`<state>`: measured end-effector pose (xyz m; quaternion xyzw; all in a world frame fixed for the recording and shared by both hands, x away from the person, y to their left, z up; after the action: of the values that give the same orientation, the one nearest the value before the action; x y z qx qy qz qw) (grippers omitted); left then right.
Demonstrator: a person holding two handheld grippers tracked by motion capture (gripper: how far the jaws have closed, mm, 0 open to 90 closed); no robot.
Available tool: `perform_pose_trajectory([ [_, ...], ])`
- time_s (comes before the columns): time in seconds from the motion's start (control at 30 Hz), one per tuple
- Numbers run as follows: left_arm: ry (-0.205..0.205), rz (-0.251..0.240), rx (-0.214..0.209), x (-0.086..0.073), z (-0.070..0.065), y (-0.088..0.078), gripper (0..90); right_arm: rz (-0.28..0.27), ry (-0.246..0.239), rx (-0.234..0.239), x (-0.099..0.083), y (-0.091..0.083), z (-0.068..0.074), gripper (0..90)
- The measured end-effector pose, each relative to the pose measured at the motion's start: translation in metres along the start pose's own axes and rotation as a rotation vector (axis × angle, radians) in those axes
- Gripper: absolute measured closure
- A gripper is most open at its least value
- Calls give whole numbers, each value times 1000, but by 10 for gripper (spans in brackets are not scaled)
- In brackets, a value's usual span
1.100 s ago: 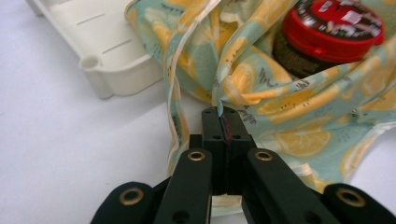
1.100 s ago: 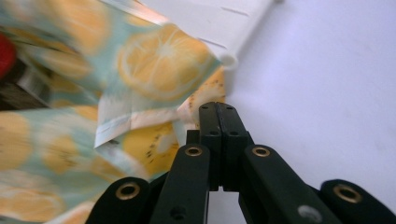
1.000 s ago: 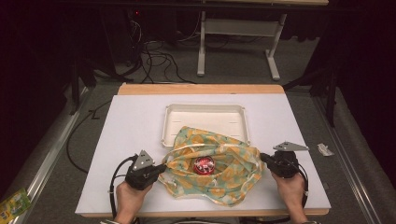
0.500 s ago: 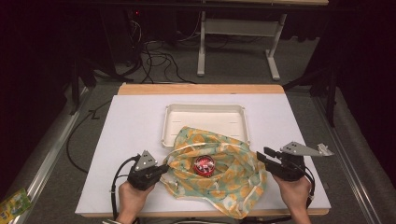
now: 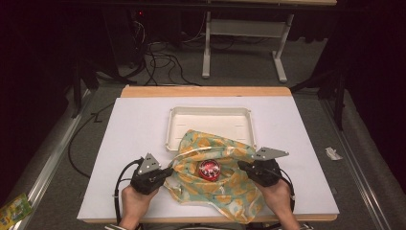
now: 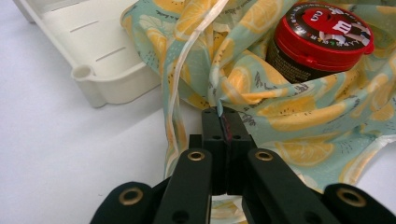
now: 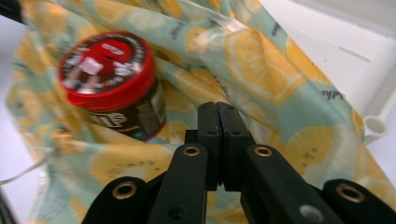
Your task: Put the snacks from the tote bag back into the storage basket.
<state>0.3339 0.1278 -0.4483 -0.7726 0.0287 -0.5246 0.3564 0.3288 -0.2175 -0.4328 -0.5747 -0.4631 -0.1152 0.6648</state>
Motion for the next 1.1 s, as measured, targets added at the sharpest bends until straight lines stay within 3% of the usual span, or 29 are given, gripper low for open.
perform_pose_trajectory([
  [0.07, -1, -2, 3, 0, 1, -1, 900, 16, -8, -23, -1, 6, -3, 900],
  [0.5, -8, 8, 10, -5, 7, -3, 900, 107, 78, -107, -23, 28, -36, 900],
  [0.67, -38, 15, 11, -10, 14, -2, 900, 127, 110, -117, -32, 31, -46, 900],
  [0.8, -37, 24, 11, -11, 13, 0, 898, 122, 106, -107, -32, 29, -45, 900],
  [0.9, -43, 13, 1, -10, 10, -1, 840, 109, 98, -95, -30, 27, -41, 900],
  [1.1, -16, -28, -34, 0, -5, -13, 761, 89, 80, -77, -24, 25, -34, 900],
])
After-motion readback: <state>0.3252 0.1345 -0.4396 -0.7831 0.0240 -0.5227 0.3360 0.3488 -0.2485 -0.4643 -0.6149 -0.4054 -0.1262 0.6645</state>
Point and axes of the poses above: each handheld gripper's, and its own axes: y roughly forward along the jaws, x roughly out of its top, z roughly to its left, the point moved 2 cm from there along y, roughly forward along the jaws, and after that the axes turned 12 degrees about -x, right-handed, at the moved point
